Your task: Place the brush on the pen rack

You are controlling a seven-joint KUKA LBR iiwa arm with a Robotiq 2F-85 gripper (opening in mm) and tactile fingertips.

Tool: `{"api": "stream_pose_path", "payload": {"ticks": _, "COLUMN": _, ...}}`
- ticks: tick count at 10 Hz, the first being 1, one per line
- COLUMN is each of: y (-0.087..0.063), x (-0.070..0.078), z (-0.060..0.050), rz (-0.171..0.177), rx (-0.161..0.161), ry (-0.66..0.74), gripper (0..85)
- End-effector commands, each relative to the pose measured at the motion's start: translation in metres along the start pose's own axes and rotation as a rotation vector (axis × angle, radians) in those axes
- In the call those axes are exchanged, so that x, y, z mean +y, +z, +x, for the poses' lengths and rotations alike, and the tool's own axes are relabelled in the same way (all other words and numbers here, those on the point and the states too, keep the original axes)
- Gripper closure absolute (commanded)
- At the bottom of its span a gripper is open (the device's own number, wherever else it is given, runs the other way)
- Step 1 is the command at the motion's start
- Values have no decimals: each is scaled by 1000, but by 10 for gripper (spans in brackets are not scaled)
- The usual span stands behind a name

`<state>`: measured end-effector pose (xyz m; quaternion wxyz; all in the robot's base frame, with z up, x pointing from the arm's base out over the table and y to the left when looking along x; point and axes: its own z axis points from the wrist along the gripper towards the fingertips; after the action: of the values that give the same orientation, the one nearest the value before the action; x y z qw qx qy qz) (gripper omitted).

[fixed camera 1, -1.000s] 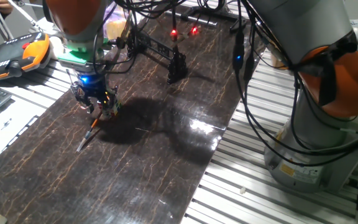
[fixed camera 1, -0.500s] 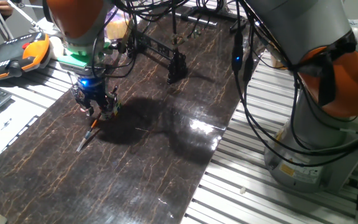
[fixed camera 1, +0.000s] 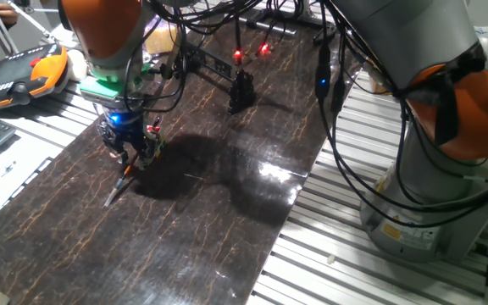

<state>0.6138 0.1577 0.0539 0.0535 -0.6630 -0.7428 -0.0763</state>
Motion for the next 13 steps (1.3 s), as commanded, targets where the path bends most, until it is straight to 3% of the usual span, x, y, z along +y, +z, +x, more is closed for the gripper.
{"api": "stream_pose_path", "payload": {"ticks": 1, "y": 2, "x": -1, "z": 1, "rz": 3, "rx": 5, "ry": 3, "gripper": 360}}
{"api": "stream_pose_path", "payload": {"ticks": 7, "y": 3, "x": 0, "z": -1, "rz": 16, "rx": 27, "ry": 12, "gripper": 427}}
{"api": "stream_pose_path", "payload": {"ticks": 11, "y": 4, "x": -1, "z": -6, "rz": 19, "rx": 61, "ry": 14, "gripper": 473}}
{"api": "stream_pose_path", "payload": {"ticks": 12, "y": 2, "x": -2, "z": -5, "rz": 18, "rx": 66, "ry": 9, "gripper": 543}}
{"api": "stream_pose_path", "payload": {"ticks": 13, "y": -2, "x": -5, "z": -6, "rz": 7, "rx": 89, "ry": -9, "gripper": 840}}
